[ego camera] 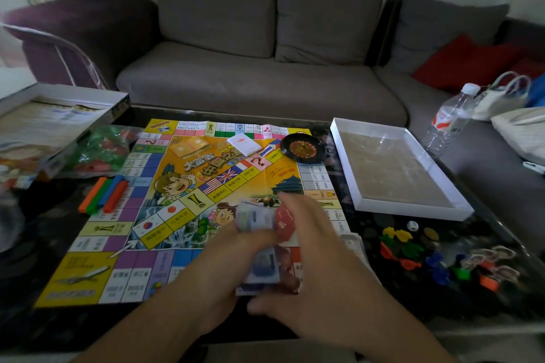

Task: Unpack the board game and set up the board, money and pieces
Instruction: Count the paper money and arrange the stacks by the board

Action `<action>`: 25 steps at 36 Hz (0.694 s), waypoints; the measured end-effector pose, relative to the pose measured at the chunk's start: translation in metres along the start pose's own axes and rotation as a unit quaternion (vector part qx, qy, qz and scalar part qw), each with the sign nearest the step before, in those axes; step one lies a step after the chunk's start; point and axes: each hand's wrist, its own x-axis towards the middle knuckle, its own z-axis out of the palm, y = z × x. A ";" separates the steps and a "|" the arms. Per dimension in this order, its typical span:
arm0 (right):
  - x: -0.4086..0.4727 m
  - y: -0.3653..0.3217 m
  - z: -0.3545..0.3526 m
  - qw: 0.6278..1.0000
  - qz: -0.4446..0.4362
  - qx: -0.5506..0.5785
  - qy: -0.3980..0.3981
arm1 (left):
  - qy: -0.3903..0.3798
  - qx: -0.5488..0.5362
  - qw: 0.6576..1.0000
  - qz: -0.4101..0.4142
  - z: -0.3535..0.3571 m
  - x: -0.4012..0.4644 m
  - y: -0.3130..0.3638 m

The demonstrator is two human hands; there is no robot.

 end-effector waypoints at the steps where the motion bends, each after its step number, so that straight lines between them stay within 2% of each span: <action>1: 0.003 0.002 0.004 0.999 -0.014 -0.025 -0.023 | -0.016 0.022 1.000 -0.012 0.003 -0.002 -0.002; 3: 0.006 0.003 0.009 0.997 -0.036 -0.061 -0.028 | -0.031 0.061 0.998 -0.005 0.008 -0.011 -0.009; 5: 0.007 0.009 0.012 0.996 -0.047 -0.072 -0.004 | 0.001 0.052 0.998 0.033 0.011 -0.008 -0.019; 6: 0.007 0.012 0.013 0.996 -0.046 -0.076 0.000 | -0.002 0.006 1.000 0.029 0.012 -0.006 -0.020; 8: 0.005 0.013 0.015 0.997 -0.046 -0.061 0.001 | 0.010 -0.013 1.000 -0.004 0.016 0.002 -0.020; 10: 0.005 0.011 0.019 0.994 -0.068 -0.079 0.023 | 0.038 0.046 0.998 -0.025 0.014 0.008 -0.017; 12: 0.006 0.012 0.019 0.990 -0.087 -0.102 0.052 | 0.022 0.067 0.997 -0.036 0.013 0.007 -0.008; 15: 0.008 0.017 0.018 0.994 -0.056 -0.082 0.045 | 0.003 0.055 0.998 -0.027 0.012 0.006 -0.005; 20: 0.009 0.023 0.018 0.988 -0.061 -0.140 0.019 | -0.010 0.110 0.994 0.008 0.011 0.003 -0.002; 25: 0.007 0.052 -0.010 0.996 -0.006 -0.085 0.002 | 0.000 0.082 0.997 0.001 0.005 0.010 -0.004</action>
